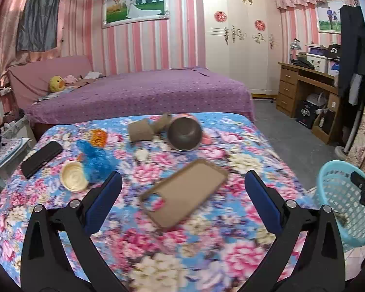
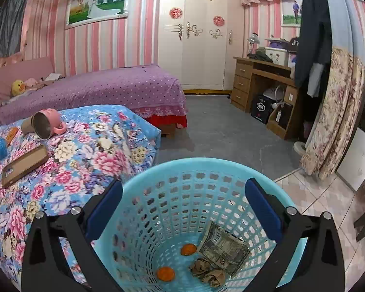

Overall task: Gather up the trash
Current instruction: 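Move both tools back over the bed and grasp the cream round lid with the left tool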

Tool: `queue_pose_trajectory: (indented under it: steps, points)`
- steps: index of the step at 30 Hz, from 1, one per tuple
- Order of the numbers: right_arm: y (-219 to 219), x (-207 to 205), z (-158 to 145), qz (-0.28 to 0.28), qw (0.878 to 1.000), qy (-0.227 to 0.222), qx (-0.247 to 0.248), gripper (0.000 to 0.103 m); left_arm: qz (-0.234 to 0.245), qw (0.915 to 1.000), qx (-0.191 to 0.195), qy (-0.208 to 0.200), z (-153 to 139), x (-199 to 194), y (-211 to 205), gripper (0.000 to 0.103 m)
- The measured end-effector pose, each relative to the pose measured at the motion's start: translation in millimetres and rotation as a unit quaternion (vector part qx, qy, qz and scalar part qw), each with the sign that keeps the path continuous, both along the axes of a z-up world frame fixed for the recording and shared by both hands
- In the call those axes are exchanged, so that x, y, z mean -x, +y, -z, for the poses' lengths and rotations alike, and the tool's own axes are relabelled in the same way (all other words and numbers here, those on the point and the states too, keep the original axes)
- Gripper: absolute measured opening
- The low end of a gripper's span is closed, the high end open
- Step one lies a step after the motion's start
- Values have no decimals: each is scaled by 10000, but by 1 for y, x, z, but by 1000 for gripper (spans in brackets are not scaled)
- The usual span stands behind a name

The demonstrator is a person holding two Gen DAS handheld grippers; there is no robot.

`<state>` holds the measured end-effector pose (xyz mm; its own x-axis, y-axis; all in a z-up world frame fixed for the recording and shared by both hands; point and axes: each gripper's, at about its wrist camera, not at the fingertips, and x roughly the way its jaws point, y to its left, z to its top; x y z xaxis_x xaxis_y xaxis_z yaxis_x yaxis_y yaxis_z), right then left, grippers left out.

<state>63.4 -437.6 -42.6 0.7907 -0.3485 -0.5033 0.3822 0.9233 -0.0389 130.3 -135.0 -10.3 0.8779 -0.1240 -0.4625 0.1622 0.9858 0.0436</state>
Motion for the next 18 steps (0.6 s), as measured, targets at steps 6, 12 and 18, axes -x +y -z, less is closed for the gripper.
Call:
queue_pose_trajectory:
  steps: [6,12,18]
  points:
    - [20,-9,-1,-125,9999,81,59,98,-126,9999,30,41,0,-8,29,97]
    - [39,-19,-4,-143,9999,66,-4,98,-239,9997,26,72,1,-14,56,97]
    - [66,-34,-8,-291,9995,15,-147,98,-383,9992,27,140,4,-20,82,97]
